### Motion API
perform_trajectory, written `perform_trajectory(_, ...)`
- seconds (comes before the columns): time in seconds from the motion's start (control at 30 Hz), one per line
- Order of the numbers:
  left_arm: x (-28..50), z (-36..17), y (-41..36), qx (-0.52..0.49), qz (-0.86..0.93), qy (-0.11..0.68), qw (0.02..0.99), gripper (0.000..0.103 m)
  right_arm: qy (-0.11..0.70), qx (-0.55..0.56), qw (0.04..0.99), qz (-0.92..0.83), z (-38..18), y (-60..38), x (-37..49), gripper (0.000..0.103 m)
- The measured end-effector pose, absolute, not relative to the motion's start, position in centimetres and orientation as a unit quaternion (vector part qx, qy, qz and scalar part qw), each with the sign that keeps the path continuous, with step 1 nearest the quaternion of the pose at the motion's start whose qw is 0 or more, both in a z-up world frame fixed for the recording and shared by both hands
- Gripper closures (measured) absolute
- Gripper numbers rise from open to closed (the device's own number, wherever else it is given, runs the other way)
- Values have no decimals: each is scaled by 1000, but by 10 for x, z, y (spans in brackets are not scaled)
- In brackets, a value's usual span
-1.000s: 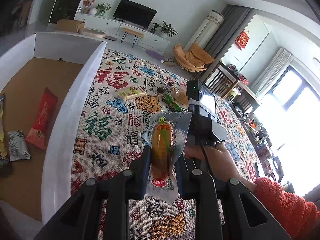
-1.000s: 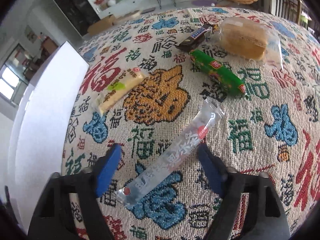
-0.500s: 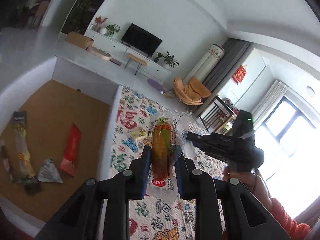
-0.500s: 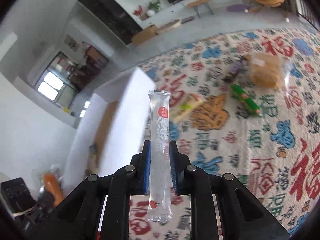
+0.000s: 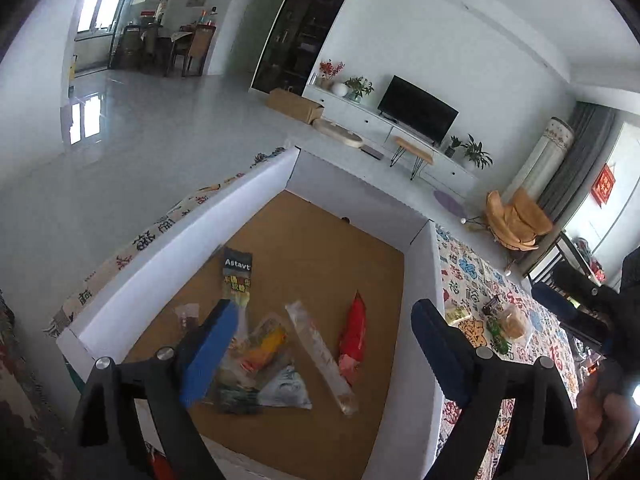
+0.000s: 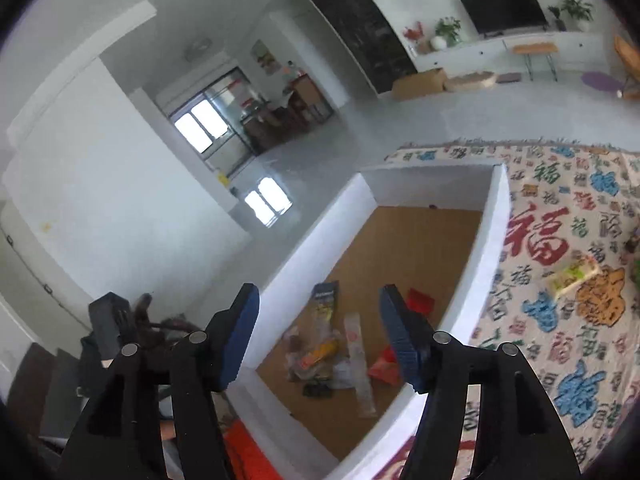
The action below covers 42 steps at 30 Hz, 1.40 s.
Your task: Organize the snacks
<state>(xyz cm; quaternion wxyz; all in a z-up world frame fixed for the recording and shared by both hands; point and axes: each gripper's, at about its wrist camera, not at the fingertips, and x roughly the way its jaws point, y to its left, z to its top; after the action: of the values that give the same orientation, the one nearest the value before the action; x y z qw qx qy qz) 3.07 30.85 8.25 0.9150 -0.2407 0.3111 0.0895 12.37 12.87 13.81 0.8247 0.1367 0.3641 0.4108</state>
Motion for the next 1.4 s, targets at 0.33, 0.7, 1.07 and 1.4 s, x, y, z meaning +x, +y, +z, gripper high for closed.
perform_trajectory(0.33,57,84,132,-150,-115,353,916,5,446,-35,888,108,-15,-76,137,28)
perform_trajectory(0.7,157,-42,1,-53,-94,470,876,3,438,8,899,-1,-47,-200,111,24)
perform_trajectory(1.07,179,-71,3,12,-41,454,890,0,441,11,898,-8,-52,-198,113,19)
perform_trajectory(1.4,179,-70,2,15,-39,454,890,0,441,12,897,-9,-53,-199,112,18)
